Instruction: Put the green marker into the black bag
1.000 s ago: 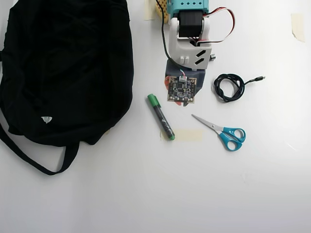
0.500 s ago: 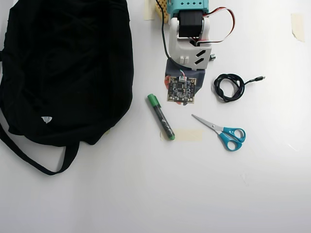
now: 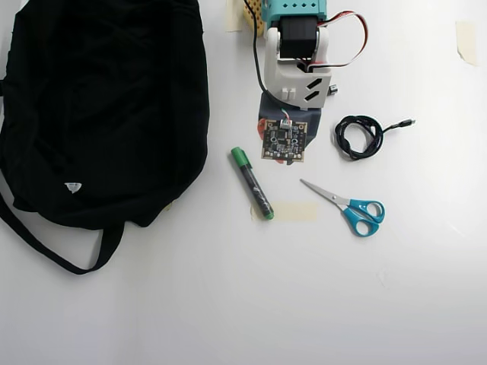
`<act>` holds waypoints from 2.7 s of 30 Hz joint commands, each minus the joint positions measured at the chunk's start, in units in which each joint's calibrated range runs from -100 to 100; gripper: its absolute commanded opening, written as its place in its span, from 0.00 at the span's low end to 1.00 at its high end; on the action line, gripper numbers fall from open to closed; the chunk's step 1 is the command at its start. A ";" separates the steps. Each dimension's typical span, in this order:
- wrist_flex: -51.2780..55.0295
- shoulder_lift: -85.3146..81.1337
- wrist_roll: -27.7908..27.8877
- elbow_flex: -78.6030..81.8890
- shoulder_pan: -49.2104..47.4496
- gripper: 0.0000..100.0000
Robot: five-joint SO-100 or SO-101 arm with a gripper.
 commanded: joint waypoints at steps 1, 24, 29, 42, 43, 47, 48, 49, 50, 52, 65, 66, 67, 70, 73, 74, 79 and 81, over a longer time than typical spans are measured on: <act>0.24 -1.70 0.36 -2.76 -0.47 0.03; 0.24 -1.70 0.36 -1.95 -0.40 0.03; 0.24 -1.62 0.36 -1.95 -0.47 0.03; 0.24 -1.54 0.36 -1.86 -0.40 0.03; 0.24 -1.62 0.36 -1.86 -0.40 0.03; 0.24 -1.62 0.41 -1.77 -0.40 0.03; 0.24 -1.62 0.41 -1.77 -0.40 0.03; 0.24 -1.54 0.41 -1.77 -0.40 0.03; 0.24 -1.45 0.41 -1.77 -0.40 0.03; 0.24 -1.29 0.41 -1.77 -0.40 0.03; 1.88 -0.62 0.46 -1.77 -0.25 0.03; 2.22 -0.62 0.46 -1.77 -0.25 0.03; 2.22 -0.62 0.46 -1.77 -0.25 0.03; 2.22 -0.62 0.57 -1.77 -0.10 0.03; 2.22 -0.54 3.24 -1.77 0.12 0.03; 2.22 -0.54 4.29 -1.77 0.20 0.03; 3.86 -0.46 6.18 -1.77 0.35 0.03; 4.37 -0.46 6.18 -1.77 0.65 0.03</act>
